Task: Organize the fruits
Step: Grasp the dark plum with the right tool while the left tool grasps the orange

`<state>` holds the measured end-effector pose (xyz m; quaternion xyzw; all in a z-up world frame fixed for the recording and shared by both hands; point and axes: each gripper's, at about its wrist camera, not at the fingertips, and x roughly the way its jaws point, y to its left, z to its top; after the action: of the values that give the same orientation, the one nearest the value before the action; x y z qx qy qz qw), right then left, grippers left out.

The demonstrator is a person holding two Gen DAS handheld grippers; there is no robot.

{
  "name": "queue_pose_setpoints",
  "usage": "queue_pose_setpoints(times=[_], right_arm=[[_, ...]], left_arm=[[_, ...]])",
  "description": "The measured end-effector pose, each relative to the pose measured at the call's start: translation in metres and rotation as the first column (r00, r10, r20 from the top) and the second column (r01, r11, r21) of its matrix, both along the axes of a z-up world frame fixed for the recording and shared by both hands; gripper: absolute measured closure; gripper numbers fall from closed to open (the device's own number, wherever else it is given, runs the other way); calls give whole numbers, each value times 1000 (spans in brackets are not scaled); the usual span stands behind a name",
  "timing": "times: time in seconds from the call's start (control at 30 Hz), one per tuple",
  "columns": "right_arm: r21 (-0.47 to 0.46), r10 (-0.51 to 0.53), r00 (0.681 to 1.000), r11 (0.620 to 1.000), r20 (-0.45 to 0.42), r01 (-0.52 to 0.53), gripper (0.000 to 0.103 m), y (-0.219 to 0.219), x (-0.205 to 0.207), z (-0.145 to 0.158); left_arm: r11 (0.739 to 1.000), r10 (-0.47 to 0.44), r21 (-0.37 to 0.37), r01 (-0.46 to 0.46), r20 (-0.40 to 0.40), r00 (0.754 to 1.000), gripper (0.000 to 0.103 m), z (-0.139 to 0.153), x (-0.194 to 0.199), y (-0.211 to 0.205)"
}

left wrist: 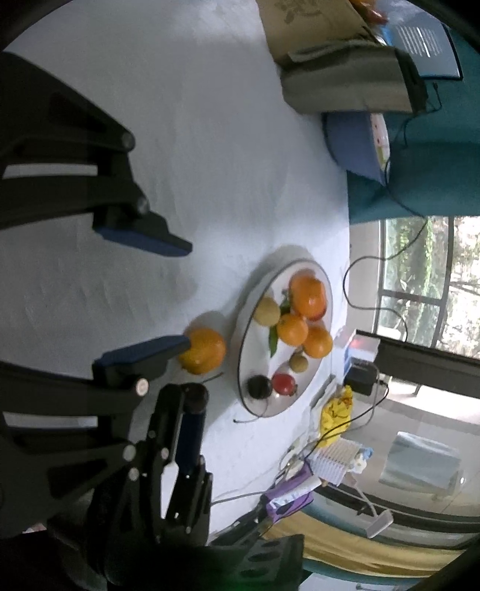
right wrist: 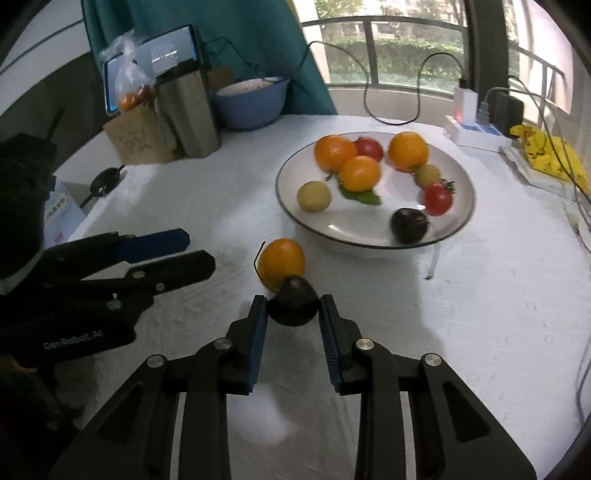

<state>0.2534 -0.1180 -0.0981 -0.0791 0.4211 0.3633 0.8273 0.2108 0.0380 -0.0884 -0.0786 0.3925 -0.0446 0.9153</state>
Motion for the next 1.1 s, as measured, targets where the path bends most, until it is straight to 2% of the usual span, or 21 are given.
queue_pose_setpoints(times=[0.4, 0.67, 0.77, 0.87, 1.1], right_arm=[[53, -64, 998, 997, 8, 63, 72, -47, 15, 9], [76, -85, 996, 994, 0, 85, 72, -61, 26, 9], [83, -89, 996, 993, 4, 89, 72, -65, 29, 12], [87, -98, 995, 992, 8, 97, 72, -69, 32, 15], [85, -110, 994, 991, 21, 108, 72, -71, 35, 20]], left_arm=[[997, -67, 37, 68, -25, 997, 57, -2, 27, -44], [993, -90, 69, 93, -49, 995, 57, -11, 43, -58], [994, -92, 59, 96, -67, 993, 59, -14, 48, -58], [993, -99, 58, 104, -74, 992, 67, -15, 50, -59], [989, -141, 36, 143, -63, 988, 68, -10, 41, -59]])
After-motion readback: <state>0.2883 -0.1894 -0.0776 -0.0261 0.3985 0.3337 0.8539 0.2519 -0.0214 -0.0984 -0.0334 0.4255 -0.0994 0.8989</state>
